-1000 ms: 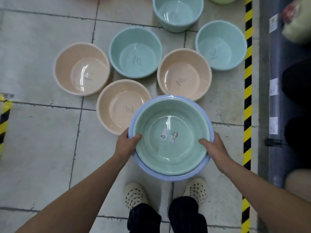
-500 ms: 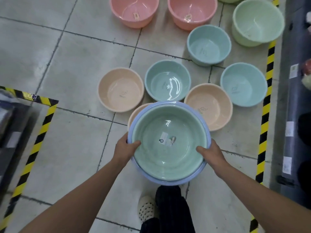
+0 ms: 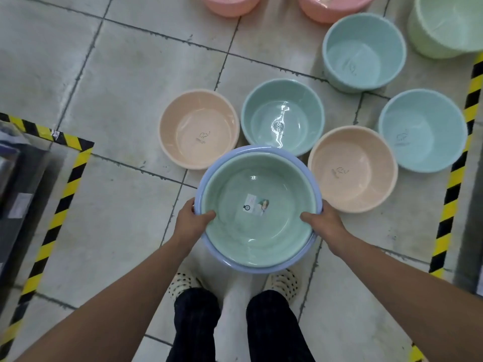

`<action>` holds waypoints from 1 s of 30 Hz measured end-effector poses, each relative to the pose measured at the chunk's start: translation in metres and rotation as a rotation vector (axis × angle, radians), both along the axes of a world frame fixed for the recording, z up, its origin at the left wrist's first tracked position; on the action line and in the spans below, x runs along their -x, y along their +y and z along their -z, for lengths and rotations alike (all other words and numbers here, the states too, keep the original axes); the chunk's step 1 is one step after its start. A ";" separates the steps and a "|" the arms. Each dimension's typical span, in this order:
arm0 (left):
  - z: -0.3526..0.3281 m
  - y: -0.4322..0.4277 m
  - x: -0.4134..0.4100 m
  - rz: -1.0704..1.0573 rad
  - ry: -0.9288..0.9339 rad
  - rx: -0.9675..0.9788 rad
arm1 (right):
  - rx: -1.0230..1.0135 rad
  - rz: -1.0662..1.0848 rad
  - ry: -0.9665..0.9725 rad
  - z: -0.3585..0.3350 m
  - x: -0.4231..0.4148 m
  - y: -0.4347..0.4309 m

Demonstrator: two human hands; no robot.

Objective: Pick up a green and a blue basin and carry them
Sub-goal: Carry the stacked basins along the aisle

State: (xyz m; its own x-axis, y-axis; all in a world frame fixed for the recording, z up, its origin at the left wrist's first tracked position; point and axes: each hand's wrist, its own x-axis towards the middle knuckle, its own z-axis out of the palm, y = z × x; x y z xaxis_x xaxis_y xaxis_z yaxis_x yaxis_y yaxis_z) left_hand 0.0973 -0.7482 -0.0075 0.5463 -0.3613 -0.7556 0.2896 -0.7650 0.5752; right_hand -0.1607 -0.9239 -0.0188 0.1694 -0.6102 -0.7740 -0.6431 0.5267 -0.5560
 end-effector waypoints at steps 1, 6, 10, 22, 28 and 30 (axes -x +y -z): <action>0.008 -0.002 -0.003 0.006 0.003 -0.006 | -0.011 0.012 0.004 0.007 -0.003 0.000; 0.052 -0.010 -0.019 0.058 -0.001 -0.076 | -0.060 0.126 0.013 0.046 -0.012 0.004; 0.088 -0.016 -0.027 0.093 -0.016 -0.101 | -0.103 0.213 0.048 0.085 -0.015 0.012; 0.154 -0.020 -0.023 0.154 -0.011 -0.130 | -0.136 0.327 0.032 0.140 -0.012 0.022; 0.169 -0.016 -0.017 0.126 -0.020 -0.095 | -0.154 0.375 -0.002 0.156 -0.008 0.028; 0.174 -0.016 -0.016 0.109 -0.016 -0.097 | -0.154 0.385 -0.014 0.159 -0.009 0.028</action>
State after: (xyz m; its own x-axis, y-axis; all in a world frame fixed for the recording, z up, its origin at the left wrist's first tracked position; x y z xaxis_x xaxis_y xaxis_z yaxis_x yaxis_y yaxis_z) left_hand 0.1134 -0.7644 -0.1812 0.5200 -0.3446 -0.7816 0.1932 -0.8439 0.5006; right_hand -0.1513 -0.8961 -0.1775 -0.0372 -0.5087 -0.8601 -0.3759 0.8046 -0.4596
